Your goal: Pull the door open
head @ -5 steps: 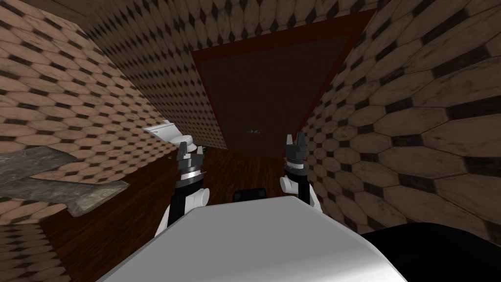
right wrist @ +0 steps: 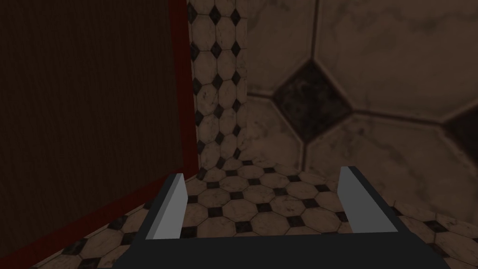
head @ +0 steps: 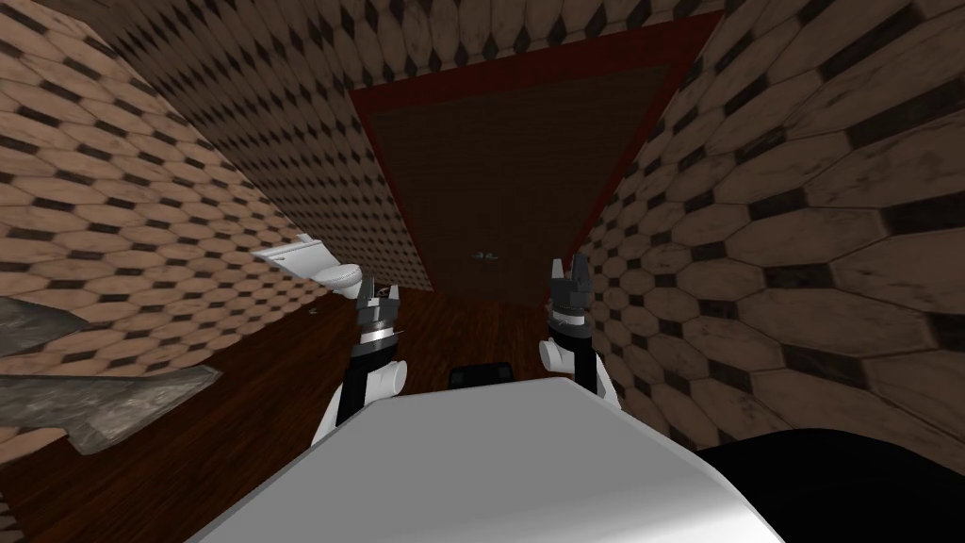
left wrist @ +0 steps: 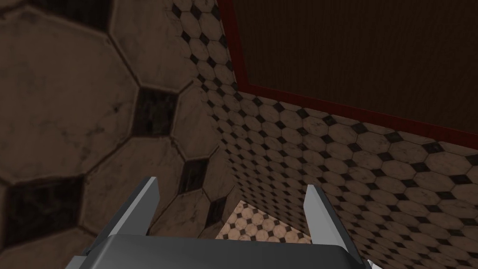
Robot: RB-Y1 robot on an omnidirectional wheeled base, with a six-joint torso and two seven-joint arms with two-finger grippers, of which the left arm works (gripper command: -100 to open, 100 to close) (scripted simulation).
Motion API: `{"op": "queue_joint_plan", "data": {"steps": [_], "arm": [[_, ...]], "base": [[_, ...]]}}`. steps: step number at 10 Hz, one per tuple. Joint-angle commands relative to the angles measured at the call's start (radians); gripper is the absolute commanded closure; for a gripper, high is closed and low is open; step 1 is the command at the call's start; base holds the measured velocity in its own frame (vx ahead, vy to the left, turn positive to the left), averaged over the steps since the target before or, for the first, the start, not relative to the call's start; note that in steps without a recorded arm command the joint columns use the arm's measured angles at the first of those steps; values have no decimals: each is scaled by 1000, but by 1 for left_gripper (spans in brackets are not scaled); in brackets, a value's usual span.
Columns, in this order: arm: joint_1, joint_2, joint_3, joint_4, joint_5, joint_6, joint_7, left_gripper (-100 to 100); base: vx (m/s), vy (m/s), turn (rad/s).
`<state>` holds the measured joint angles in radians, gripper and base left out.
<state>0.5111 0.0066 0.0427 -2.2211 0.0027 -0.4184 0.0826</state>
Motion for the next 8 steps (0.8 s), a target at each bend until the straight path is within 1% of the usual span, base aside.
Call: {"op": "queue_joint_plan", "data": {"steps": [1,3,8], "arm": [[-5,13,-2,43,3,-18,6,-100],[-16,24,-2,84,5,-31,10,-100],[-46,52,-1,196,12,-64,21,-100]], "base": [[126,-60,-95],[128,-29,-56],[94,-29,-65]]}}
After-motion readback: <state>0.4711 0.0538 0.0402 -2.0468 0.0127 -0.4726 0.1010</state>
